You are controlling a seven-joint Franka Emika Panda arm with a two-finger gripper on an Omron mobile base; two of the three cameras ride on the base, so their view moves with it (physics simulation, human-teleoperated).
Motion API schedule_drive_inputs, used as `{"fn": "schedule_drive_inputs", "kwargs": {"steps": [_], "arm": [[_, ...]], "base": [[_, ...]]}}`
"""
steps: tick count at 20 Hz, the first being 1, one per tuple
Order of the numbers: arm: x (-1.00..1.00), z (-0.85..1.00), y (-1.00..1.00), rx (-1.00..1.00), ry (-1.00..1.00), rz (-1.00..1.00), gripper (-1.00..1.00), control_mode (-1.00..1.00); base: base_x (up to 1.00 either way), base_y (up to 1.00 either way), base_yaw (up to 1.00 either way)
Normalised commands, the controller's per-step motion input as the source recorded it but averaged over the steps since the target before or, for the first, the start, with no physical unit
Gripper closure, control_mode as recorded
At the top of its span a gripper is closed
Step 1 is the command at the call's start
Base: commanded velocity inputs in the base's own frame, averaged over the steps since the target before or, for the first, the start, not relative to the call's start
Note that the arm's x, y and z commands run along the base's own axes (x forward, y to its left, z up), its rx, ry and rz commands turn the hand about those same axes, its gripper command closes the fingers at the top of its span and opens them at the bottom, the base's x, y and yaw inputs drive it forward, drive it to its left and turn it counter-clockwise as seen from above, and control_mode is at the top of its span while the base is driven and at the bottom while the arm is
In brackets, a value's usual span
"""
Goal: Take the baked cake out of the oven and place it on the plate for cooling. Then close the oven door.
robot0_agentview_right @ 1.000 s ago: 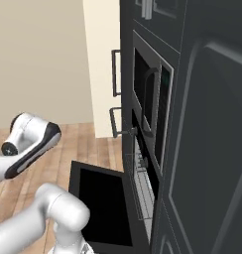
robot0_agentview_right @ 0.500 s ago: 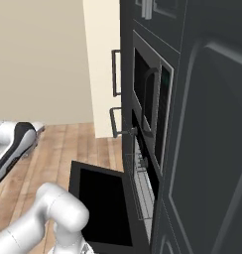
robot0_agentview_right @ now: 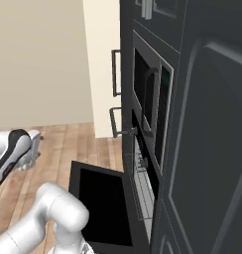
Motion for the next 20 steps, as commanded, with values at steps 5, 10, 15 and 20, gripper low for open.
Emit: {"fn": "schedule_drive_inputs", "kwargs": {"steps": [5,10,15,20], "arm": [[-0.38,-0.39,1.00,-0.26,0.44,-0.26,-1.00,-1.00],[-0.57,-0.58,1.00,-0.30,0.38,-0.24,-1.00,-1.00],[-0.49,-0.85,1.00,-0.35,0.35,-0.22,-1.00,-1.00],[-0.50,-0.83,1.00,-0.34,0.29,-0.18,-1.00,-1.00]], "base": [[0.00,0.00,0.00],[0.00,0.00,0.00],[0.00,0.00,0.00],[0.00,0.00,0.00]]}}
